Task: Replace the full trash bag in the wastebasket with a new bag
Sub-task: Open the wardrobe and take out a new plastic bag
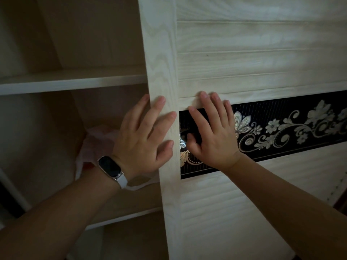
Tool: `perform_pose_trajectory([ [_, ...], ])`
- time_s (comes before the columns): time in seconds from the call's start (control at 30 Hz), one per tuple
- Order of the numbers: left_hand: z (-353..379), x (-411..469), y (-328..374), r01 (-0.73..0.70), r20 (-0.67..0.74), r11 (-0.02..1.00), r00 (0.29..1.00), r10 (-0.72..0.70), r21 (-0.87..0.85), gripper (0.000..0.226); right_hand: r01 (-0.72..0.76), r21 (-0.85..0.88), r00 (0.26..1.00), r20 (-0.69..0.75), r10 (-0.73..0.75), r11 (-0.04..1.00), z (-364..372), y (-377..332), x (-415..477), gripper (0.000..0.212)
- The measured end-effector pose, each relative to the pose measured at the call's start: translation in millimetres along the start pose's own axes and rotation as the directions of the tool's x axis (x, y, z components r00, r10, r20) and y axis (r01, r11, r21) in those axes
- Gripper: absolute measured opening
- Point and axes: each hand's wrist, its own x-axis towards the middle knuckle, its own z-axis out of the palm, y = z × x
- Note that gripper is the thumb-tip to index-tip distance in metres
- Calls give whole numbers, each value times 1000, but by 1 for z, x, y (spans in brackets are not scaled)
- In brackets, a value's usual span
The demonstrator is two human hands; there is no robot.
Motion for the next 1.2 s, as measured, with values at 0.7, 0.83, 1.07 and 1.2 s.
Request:
perform_pose_trajectory([
  [0.7,-31,-248,-93,633,554,773,629,-545,42,42,-261,261,813,578,66,930,-4,-183,-20,33],
  [0.83,-15,-277,-96,737,612,668,483,-626,102,53,-403,170,632,763,139,899,39,-202,-47,42],
  [1.07,19,-308,-108,824,701,519,232,-675,227,58,-507,16,421,877,232,862,107,-214,-107,32],
  [1.2,38,-329,-112,792,726,486,82,-683,369,64,-508,-36,369,894,255,861,134,-218,-122,45],
])
